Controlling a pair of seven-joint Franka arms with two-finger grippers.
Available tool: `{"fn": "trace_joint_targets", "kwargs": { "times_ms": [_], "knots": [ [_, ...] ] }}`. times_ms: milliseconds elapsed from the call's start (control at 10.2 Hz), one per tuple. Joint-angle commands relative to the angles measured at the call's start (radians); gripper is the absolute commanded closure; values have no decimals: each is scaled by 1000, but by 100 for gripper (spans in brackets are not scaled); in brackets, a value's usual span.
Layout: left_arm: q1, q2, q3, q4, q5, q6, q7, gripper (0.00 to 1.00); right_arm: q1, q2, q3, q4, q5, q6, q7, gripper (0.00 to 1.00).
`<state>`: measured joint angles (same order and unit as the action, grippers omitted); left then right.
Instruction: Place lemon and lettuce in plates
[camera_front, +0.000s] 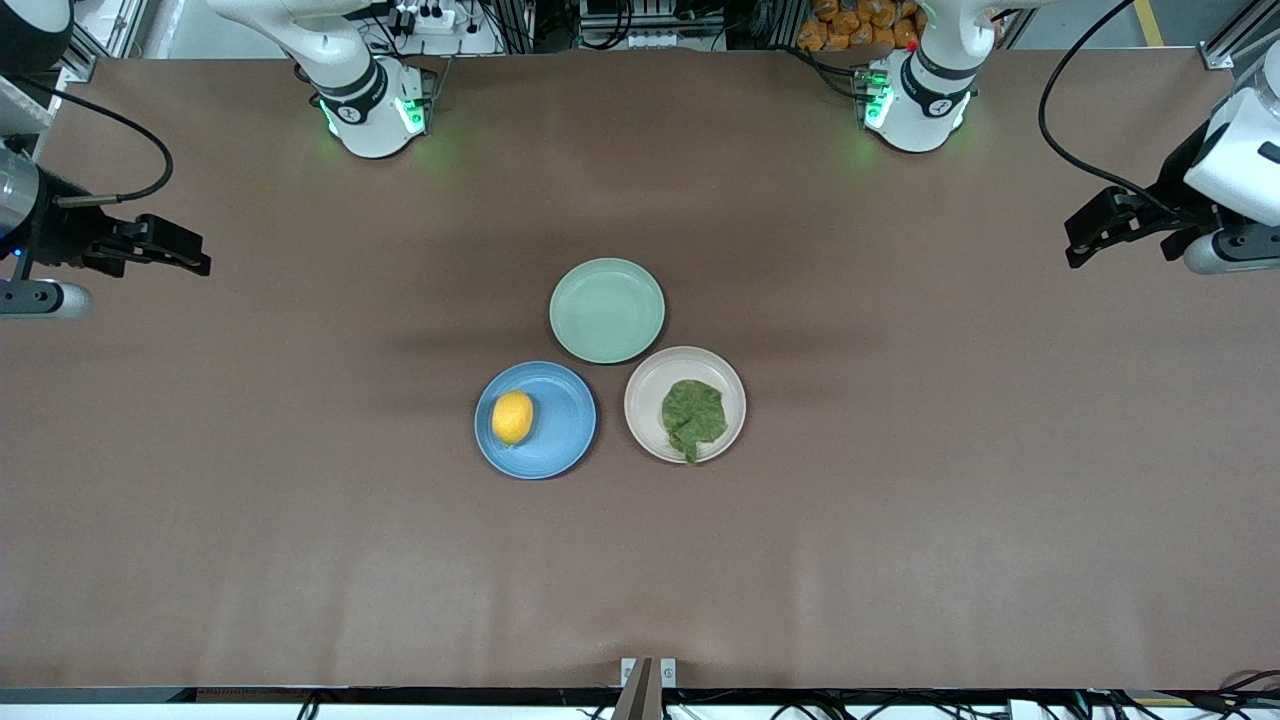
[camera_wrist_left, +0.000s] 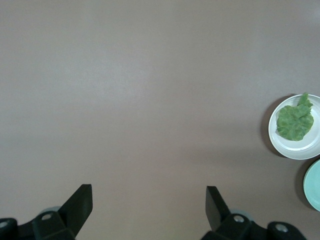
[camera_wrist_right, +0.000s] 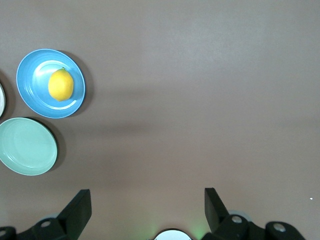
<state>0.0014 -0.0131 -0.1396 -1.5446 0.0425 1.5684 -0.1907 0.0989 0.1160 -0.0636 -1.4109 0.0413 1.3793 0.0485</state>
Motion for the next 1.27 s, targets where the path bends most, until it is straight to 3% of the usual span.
{"fn": "trace_joint_targets", "kwargs": {
  "times_ms": [0,1176],
  "knots": [
    [11,-10,-9,-5,-21,-13,14,0,-2,-27,1,-28,5,-3,11,0],
    [8,-10,-9,-5,-21,-33,16,0,-2,-22,-1,-28,38,4,7,0]
  ]
}}
